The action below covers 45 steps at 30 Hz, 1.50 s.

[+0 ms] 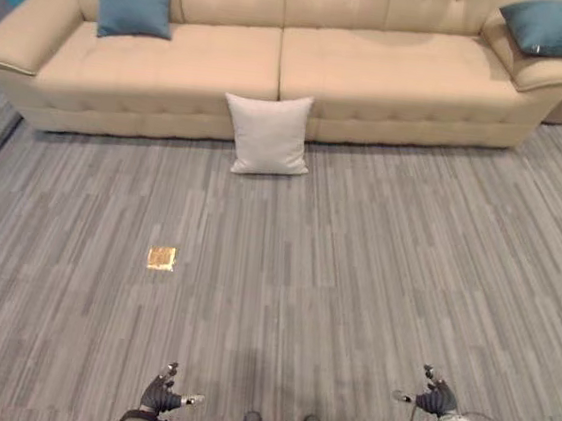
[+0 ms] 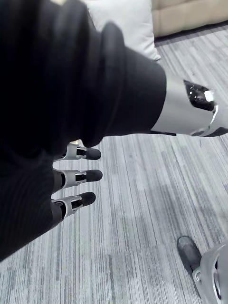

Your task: Pick up cushions and gather them together orderly.

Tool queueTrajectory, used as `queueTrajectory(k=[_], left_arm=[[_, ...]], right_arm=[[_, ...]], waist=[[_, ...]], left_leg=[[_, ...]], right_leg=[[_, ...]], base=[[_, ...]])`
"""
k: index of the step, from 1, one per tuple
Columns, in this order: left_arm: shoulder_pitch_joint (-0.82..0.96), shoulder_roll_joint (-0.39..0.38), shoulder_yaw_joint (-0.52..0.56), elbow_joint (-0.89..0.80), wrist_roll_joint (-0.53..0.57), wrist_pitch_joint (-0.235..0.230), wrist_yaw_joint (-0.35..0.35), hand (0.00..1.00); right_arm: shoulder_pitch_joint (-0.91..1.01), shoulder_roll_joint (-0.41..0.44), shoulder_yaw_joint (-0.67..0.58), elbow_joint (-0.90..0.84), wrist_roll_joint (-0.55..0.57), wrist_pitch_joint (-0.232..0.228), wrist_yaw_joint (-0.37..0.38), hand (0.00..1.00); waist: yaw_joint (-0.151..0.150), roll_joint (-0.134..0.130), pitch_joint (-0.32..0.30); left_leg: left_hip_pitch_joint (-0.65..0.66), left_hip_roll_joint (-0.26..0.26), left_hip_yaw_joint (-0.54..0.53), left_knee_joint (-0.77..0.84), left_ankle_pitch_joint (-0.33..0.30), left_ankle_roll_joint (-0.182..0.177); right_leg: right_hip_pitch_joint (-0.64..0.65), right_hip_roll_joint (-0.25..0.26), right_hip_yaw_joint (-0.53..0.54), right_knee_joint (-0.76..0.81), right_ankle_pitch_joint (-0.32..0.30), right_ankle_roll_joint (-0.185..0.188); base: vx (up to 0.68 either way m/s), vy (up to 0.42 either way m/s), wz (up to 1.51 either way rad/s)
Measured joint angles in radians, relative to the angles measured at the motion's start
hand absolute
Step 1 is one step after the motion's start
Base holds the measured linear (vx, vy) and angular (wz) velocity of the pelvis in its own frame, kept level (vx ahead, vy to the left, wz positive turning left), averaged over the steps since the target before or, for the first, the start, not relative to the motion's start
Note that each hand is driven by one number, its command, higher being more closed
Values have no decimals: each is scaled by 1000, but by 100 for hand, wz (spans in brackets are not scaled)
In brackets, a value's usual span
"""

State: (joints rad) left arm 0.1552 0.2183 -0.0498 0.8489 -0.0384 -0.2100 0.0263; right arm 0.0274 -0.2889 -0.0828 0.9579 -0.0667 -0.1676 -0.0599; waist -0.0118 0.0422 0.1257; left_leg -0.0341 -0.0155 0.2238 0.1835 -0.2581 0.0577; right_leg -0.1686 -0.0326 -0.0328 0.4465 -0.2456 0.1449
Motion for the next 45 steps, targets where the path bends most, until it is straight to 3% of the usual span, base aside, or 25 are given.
queueTrajectory(k=[1,2,3,6,9,10,12,13,15,18,20,23,25,26,30,31,32,33,35,37,39,41,42,43,45], left_arm=[[-20,15,-15,-17,-3,4,2,0],[-30,25,-28,-20,-11,5,2,0],[-44,33,-32,-22,-13,6,3,0],[-91,44,-33,-23,-24,7,12,0],[-125,42,-40,-23,-30,6,20,0],[-121,38,-50,-20,-30,6,20,0],[-117,27,-57,-12,-29,6,19,0],[-113,17,-56,-10,-29,7,19,0],[-97,-2,-52,2,-29,7,19,0],[-87,-22,-47,1,-29,6,19,0],[-89,-29,-40,-12,-29,6,19,0],[-94,-59,-21,-14,-29,7,20,0],[-64,-65,-24,-12,-30,6,22,0],[-55,-59,-24,11,-32,8,25,0],[-75,-52,-10,30,-34,7,40,0],[-74,-48,-9,49,-34,8,40,0],[-72,-43,-10,55,-34,8,40,0],[-70,-37,-21,65,-32,10,40,0],[-66,-26,-38,67,-32,11,40,0],[-79,-18,-38,67,-31,10,40,0],[-99,-18,-38,68,-30,10,38,0],[-109,-20,-43,68,-28,9,38,0],[-106,-18,-54,68,-26,8,37,0],[-95,-20,-58,75,-18,8,36,0],[-90,-47,-52,86,-4,8,30,0]], right_arm=[[2,18,2,-1,12,0,0,0],[2,25,3,0,18,2,1,0],[1,31,7,-1,18,3,3,0],[-14,26,24,-4,18,2,3,0],[-14,23,27,-5,18,2,6,0],[4,22,25,-5,18,3,4,0],[-8,27,22,-19,18,10,7,0],[-13,28,23,-27,18,14,9,0],[-16,27,35,-35,25,17,5,0],[-13,50,52,-52,53,15,-7,0],[-14,56,51,-84,69,14,-8,0],[-23,66,41,-90,79,14,-26,0],[-21,66,45,-75,94,13,-28,0],[-23,77,49,-65,96,14,-31,0],[-21,83,43,-41,94,16,-29,0],[-14,92,45,-20,93,17,-26,0],[-10,97,48,-17,92,18,-24,0],[-8,103,53,-12,89,18,-22,0],[-6,105,74,-11,69,16,-22,0],[-6,106,93,-11,62,16,-21,0],[-12,104,92,-12,60,15,-20,0],[0,102,91,-12,61,17,-21,0],[21,102,91,-13,60,17,-21,0],[49,103,90,-11,58,19,-20,0],[58,96,74,-20,57,23,-23,0]], waist=[[-9,-3,13],[-15,-7,22],[-20,-4,33],[-35,12,70],[-58,0,94],[-67,-9,91],[-68,7,88],[-66,7,88],[-55,14,97],[-26,-10,107],[-13,-23,105],[23,-24,118],[40,0,108],[51,-7,97],[50,-49,84],[47,-70,85],[44,-78,86],[36,-81,87],[20,-65,91],[7,-57,95],[-8,-56,97],[-32,-59,97],[-33,-71,92],[-32,-86,80],[-34,-45,68]], left_leg=[[41,-16,-15,2,-14,20],[60,-20,-19,5,-20,25],[92,-20,-29,2,-35,22],[174,-1,-58,-59,-43,6],[246,20,-91,-88,-68,-56],[278,30,-102,-71,-89,-92],[233,67,-108,61,-70,-148],[170,83,-96,238,-3,-191],[60,142,-83,582,89,-176],[-81,222,-2,850,44,-103],[-216,236,38,841,26,-75],[-373,205,44,540,28,-82],[-375,155,-51,156,148,-149],[-367,133,-55,184,247,-102],[-374,62,-23,319,114,2],[-278,23,-2,296,64,19],[-229,6,-1,274,49,25],[-159,-10,-4,244,29,30],[32,-18,-6,114,16,37],[127,-7,-13,37,16,36],[175,6,-17,5,16,36],[223,15,-37,-19,11,22],[260,7,-41,-27,-8,-27],[310,4,-66,-19,-41,-80],[298,57,-88,73,-37,-110]], right_leg=[[-113,-29,-40,267,-11,-1],[-140,-42,-54,323,-28,-25],[-187,-51,-76,352,-60,-59],[-281,-33,-141,212,-53,-75],[-336,-2,-151,-60,125,-116],[-338,-8,-145,-40,270,-190],[-338,-1,-173,43,180,-215],[-294,7,-174,32,147,-220],[-138,34,-164,-62,126,-222],[103,39,-137,-187,109,-233],[194,16,-128,-257,73,-203],[293,-22,-118,-307,25,-155],[345,-35,-83,-320,-46,-112],[367,-57,-51,-313,-78,-107],[283,-140,42,-50,-61,-62],[206,-178,82,217,34,66],[175,-191,96,324,90,103],[124,-203,86,485,90,97],[-4,-174,17,625,3,-39],[-97,-120,-55,505,-44,-106],[-175,-76,-103,275,-39,-115],[-206,-38,-94,-4,59,-112],[-203,-27,-79,-157,168,-117],[-202,-31,-50,-151,342,-160],[-200,-16,-84,-62,272,-186]], base=[[213,102,16],[325,88,29],[397,75,20],[478,44,33],[645,-64,61],[803,-143,41],[702,-163,24],[465,-126,9],[662,-132,-6],[645,-52,-7],[555,48,-3],[478,161,-11],[545,301,-44],[524,304,-50],[633,311,-2],[599,275,-7],[605,249,-1],[480,141,-2],[546,138,-11],[629,44,10],[519,-23,35],[426,-73,50],[681,-161,55],[712,-184,45],[587,-203,39]])
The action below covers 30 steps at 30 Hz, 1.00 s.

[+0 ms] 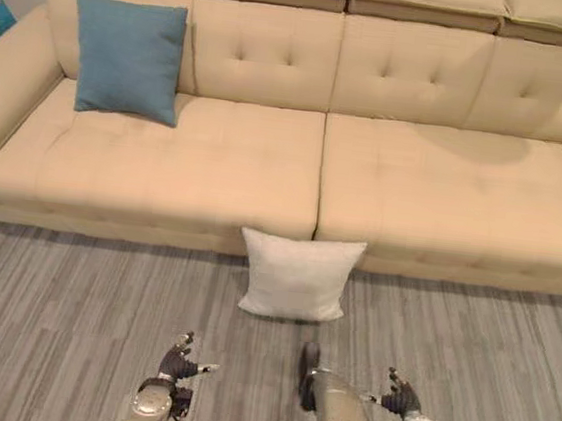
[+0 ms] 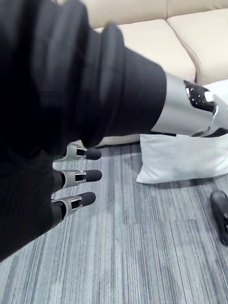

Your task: Pick up cushions and gather them together orderly.

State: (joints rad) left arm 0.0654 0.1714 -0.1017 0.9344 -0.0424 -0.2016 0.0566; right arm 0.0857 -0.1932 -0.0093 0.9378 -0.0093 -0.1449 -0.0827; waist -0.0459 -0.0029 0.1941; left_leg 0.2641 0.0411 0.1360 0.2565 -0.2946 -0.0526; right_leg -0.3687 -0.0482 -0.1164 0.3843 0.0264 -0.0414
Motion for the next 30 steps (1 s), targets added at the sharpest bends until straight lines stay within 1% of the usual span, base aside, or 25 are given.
queueTrajectory(k=[1,2,3,4,5,6,7,8,9,10,11,12,13,14,16,17,18,20,22,24,25,26,27,29,30], left_arm=[[-4,-17,16,-2,16,0,-10,0],[-7,-28,29,-2,16,1,-12,0],[-6,-46,41,-9,16,1,-12,0],[-4,-52,42,-20,15,1,-12,0],[0,-55,42,-22,14,2,-12,0],[-3,-65,42,-27,14,2,-12,0],[-4,-73,43,-43,13,1,-11,0],[-6,-78,43,-57,12,1,-10,0],[-6,-80,43,-60,11,0,-10,0],[-4,-81,43,-60,2,1,-8,0],[-3,-82,42,-58,-8,1,-7,0],[-1,-83,42,-56,-8,1,-7,0],[1,-79,44,-46,-9,0,-7,0],[-8,-62,53,-30,-18,1,4,0],[-36,-43,56,-31,-38,1,14,0],[-51,-35,58,-31,-50,0,17,0],[-80,-21,72,-32,-71,0,25,0],[-116,1,75,-35,-113,-3,39,0],[-163,23,79,-41,-160,-6,42,0],[-225,27,115,-42,-217,-10,54,0],[-263,30,130,-42,-248,-15,58,0],[-283,30,141,-42,-259,-16,58,0],[-315,31,156,-41,-273,-20,59,0],[-419,37,176,-38,-289,-23,61,0],[-453,40,180,-38,-295,-23,62,0]], right_arm=[[7,-1,-5,-32,-1,0,5,0],[9,-1,-4,-49,-1,-1,8,0],[10,3,-1,-72,0,-1,8,0],[9,17,-1,-97,2,-2,4,0],[8,22,-2,-108,4,-6,0,0],[5,24,-6,-130,9,-7,-4,0],[-2,23,-13,-140,10,-8,-5,0],[-15,21,-17,-138,11,-8,-8,0],[-16,22,-22,-137,11,-7,-9,0],[-16,23,-24,-128,11,-7,-10,0],[-13,21,-26,-123,11,-6,-10,0],[-11,19,-27,-122,10,-6,-10,0],[-12,20,-28,-114,10,-5,-11,0],[-18,35,-23,-108,8,-5,-20,0],[-36,35,-19,-109,8,-5,-31,0],[-52,34,-19,-109,8,-5,-34,0],[-83,34,-19,-109,8,-5,-49,0],[-130,32,-10,-112,8,-6,-54,0],[-171,29,-8,-135,8,-10,-70,0],[-227,18,-3,-139,11,-13,-91,0],[-267,8,-1,-138,12,-13,-96,0],[-289,4,-1,-138,13,-14,-100,0],[-326,-5,0,-134,17,-14,-111,0],[-429,-36,-3,-121,47,-14,-137,0],[-470,-44,-3,-111,51,-14,-140,0]], waist=[[-2,15,2],[-4,22,6],[4,34,11],[17,31,10],[24,27,9],[36,18,10],[40,17,11],[54,21,10],[59,22,9],[61,25,8],[59,32,7],[59,36,7],[62,45,11],[60,11,20],[64,-7,23],[62,-8,33],[64,-7,57],[67,-7,75],[68,-11,107],[69,-12,139],[68,-11,163],[68,-11,173],[65,-9,184],[63,-8,204],[63,-8,221]], left_leg=[[-72,36,-2,189,18,-28],[-129,65,2,323,50,-58],[-234,148,13,564,52,-69],[-293,205,49,680,43,-55],[-312,220,66,689,37,-45],[-353,224,92,641,26,-26],[-386,220,105,578,22,-20],[-423,214,113,479,22,-20],[-433,205,111,413,23,-21],[-435,181,103,254,35,-25],[-424,164,94,159,66,-30],[-417,162,90,125,93,-25],[-400,161,87,99,155,-44],[-395,134,130,96,135,-31],[-468,134,168,160,102,-16],[-496,138,174,193,87,-8],[-560,160,192,279,60,7],[-641,190,202,376,31,21],[-701,209,208,456,-28,17],[-794,230,210,547,-63,23],[-851,241,210,592,-76,30],[-874,244,209,607,-81,32],[-932,251,204,640,-83,37],[-1112,269,182,733,-90,49],[-1157,274,175,758,-91,51]], right_leg=[[35,15,-26,-3,-39,-10],[63,25,-36,-13,-56,-16],[131,55,-52,-46,-72,-32],[195,77,-54,-76,-85,-43],[222,80,-56,-91,-86,-45],[264,78,-47,-120,-87,-45],[284,76,-38,-144,-90,-43],[295,75,-27,-156,-99,-38],[296,74,-18,-156,-103,-35],[297,69,0,-147,-116,-19],[293,71,11,-136,-127,-3],[290,76,16,-128,-134,1],[280,80,41,-100,-158,13],[235,46,72,-42,-194,47],[144,34,109,31,-215,66],[114,33,118,56,-223,72],[46,37,125,120,-228,73],[-42,46,131,201,-235,74],[-117,46,133,282,-284,69],[-221,47,134,374,-312,71],[-284,48,135,417,-321,69],[-308,48,136,432,-322,69],[-364,48,137,464,-324,66],[-539,49,133,550,-326,62],[-580,49,130,572,-326,62]], base=[[531,-209,40],[506,-222,40],[477,-200,13],[467,-188,0],[491,-168,-19],[427,-130,-18],[394,-102,-29],[216,-26,-32],[231,41,-43],[261,103,-41],[250,134,-41],[149,136,-46],[157,239,-58],[130,233,-69],[74,195,-51],[20,151,-45],[-8,110,-40],[-93,60,-42],[-116,39,-28],[-180,7,-22],[-196,-8,-17],[-154,-14,-9],[-158,-14,-2],[-155,-25,2],[-141,-36,6]])
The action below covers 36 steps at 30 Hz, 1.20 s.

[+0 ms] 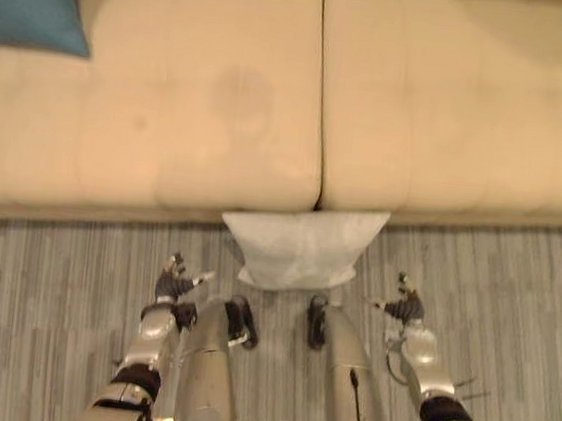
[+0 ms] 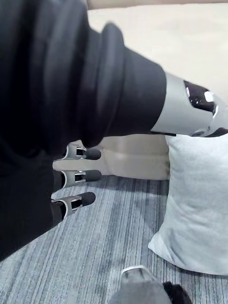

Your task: Pick up cushions and gather them together orderly.

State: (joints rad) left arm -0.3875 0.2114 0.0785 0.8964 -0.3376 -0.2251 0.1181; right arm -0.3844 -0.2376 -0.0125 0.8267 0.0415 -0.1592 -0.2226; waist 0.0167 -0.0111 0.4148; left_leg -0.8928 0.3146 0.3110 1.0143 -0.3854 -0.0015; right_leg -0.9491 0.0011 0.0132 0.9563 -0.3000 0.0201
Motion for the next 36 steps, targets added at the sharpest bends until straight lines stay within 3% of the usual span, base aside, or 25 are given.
queueTrajectory(k=[1,6,11,12,21,27,32,35,36], left_arm=[[-64,2,2,1,-5,0,3,0],[-309,5,-10,-9,-18,-7,22,0],[-457,9,-79,-67,-46,-19,64,0],[-484,10,-89,-76,-46,-20,75,100],[-553,11,-176,-139,-43,-6,195,100],[-492,17,-228,-266,-18,24,266,100],[-295,9,-230,-492,-2,2,284,100],[-95,-18,-245,-651,8,-45,284,100],[-19,-25,-264,-697,10,-59,278,100]], right_arm=[[-68,-14,0,15,7,0,-7,0],[-365,-57,3,35,52,0,-48,0],[-578,-77,28,35,80,-9,-126,0],[-601,-82,28,37,84,-10,-148,100],[-656,-50,55,42,106,-7,-229,100],[-570,-47,110,-116,105,24,-236,100],[-333,-21,120,-437,105,21,-230,100],[-135,-5,139,-658,103,-36,-211,100],[-52,2,140,-724,103,-57,-198,100]], waist=[[0,-1,36],[2,-1,98],[16,1,124],[18,1,124],[15,1,124],[-4,4,122],[-2,5,118],[-1,7,24],[0,6,18]], left_leg=[[-61,4,-11,36,-1,3],[-360,24,-43,164,3,23],[-515,33,-60,210,9,34],[-537,33,-64,212,11,35],[-555,32,-67,207,15,39],[-521,32,-74,208,40,45],[-288,33,-70,109,50,12],[-157,24,-52,-9,68,-19],[-65,12,-42,-59,72,-26]], right_leg=[[-58,0,-4,35,0,0],[-350,-3,-13,162,5,-5],[-497,-3,-22,204,12,-8],[-515,-3,-25,204,13,-7],[-528,-6,-32,196,16,-9],[-493,-10,-44,210,28,-20],[-257,-2,-62,103,31,-26],[-122,-12,-88,-27,50,-32],[-31,-24,-98,-71,55,-31]], base=[[-142,-37,3],[-128,-37,2],[-73,-23,-1],[-45,-5,-1],[-21,10,1],[-56,9,6],[-104,-47,-2],[-10,-39,-7],[96,-22,6]])
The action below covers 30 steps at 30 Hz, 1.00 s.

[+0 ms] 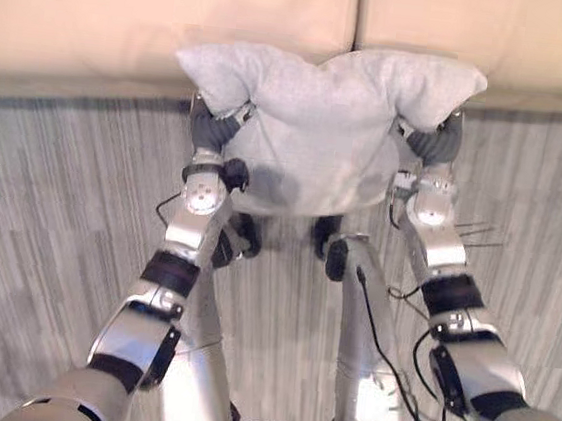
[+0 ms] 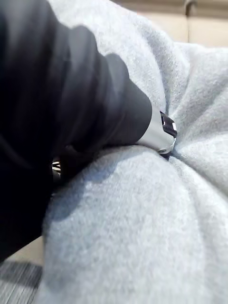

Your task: Pick up cushions and gather them together orderly.

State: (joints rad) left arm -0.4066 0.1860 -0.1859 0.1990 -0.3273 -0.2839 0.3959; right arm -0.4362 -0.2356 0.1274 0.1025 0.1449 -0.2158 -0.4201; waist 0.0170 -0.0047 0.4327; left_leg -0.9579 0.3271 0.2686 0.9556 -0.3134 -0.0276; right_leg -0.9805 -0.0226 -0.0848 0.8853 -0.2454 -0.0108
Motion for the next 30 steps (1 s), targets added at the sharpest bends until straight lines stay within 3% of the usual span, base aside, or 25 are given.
queueTrajectory(k=[5,9,12,17,22,24,27,28,30], left_arm=[[293,-29,-36,-125,27,-33,-49,100],[431,-27,-42,-148,25,-39,-107,100],[487,-17,-42,-148,26,-39,-134,100],[541,4,-42,-152,30,-40,-150,100],[565,5,-43,-155,56,-39,-155,100],[566,3,-45,-155,66,-30,-158,100],[583,9,-47,-155,79,-27,-163,100],[590,20,-46,-154,85,-26,-163,100],[587,31,-45,-154,85,-26,-162,100]], right_arm=[[297,19,13,-158,-23,-52,92,100],[450,27,20,-194,-30,-57,161,100],[486,25,23,-155,-29,-57,208,100],[490,20,34,-109,-29,-55,247,100],[479,18,35,-107,-29,-55,249,100],[465,13,35,-69,-29,-55,249,100],[465,13,43,-29,-34,-52,249,100],[466,10,57,-20,-36,-47,249,100],[464,8,70,-13,-36,-46,249,100]], waist=[[0,2,-131],[-2,5,-217],[-7,13,-249],[-7,23,-278],[-4,21,-293],[-10,20,-291],[-22,11,-287],[-35,9,-288],[-37,4,-290]], left_leg=[[301,-36,40,-195,30,-22],[494,-93,62,-378,65,-32],[610,-144,64,-555,140,-29],[745,-176,74,-705,172,-35],[798,-197,94,-711,151,-19],[829,-198,96,-685,100,-16],[880,-219,97,-664,52,6],[896,-225,93,-666,39,-1],[899,-225,88,-673,37,-1]], right_leg=[[295,-3,-8,-190,23,-5],[480,-18,-9,-346,43,12],[597,-22,-4,-514,112,21],[720,-12,24,-662,185,29],[731,-15,79,-633,196,42],[692,-25,99,-484,162,93],[589,-58,112,-208,159,129],[552,-70,97,-168,121,93],[516,-74,74,-241,102,87]], base=[[193,1,8],[259,41,11],[208,35,4],[123,43,-14],[40,84,-32],[-22,79,-20],[-19,74,1],[40,30,12],[93,-2,15]])
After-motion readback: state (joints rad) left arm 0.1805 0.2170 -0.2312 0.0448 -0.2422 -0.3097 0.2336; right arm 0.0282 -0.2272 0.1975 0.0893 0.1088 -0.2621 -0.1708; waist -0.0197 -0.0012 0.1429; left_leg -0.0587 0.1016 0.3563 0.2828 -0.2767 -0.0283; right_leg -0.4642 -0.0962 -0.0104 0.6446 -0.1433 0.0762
